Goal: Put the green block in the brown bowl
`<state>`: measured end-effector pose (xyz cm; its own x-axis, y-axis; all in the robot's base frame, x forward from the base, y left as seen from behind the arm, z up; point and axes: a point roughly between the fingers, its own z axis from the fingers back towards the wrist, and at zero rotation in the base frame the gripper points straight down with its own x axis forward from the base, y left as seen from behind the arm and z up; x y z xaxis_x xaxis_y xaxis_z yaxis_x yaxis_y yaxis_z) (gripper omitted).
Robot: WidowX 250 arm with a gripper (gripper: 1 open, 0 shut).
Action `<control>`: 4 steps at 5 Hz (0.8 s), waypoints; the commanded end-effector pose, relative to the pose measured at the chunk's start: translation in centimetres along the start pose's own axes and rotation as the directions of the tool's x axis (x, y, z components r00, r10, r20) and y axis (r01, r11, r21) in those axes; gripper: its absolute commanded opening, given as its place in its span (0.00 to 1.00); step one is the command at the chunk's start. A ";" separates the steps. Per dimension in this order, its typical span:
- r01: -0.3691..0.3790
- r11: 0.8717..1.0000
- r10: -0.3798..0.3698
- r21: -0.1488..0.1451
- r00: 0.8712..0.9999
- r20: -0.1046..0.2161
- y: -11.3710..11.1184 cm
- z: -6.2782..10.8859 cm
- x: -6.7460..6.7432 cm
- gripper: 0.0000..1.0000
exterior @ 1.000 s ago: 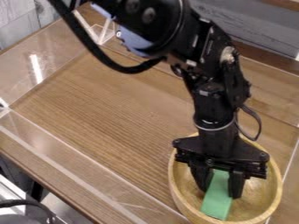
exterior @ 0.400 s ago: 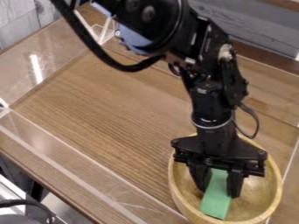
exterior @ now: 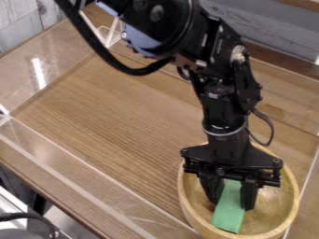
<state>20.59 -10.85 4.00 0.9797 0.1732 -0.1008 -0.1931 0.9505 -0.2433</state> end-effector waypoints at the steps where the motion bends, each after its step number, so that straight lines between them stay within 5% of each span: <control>1: 0.010 1.000 -0.010 -0.010 1.000 0.005 -0.2 0.6 0.3 0.00; 4: -0.005 1.000 0.005 -0.006 1.000 -0.013 0.2 0.8 0.1 0.00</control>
<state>20.38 -10.43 4.06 0.9743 0.1853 -0.1284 -0.2117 0.9476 -0.2391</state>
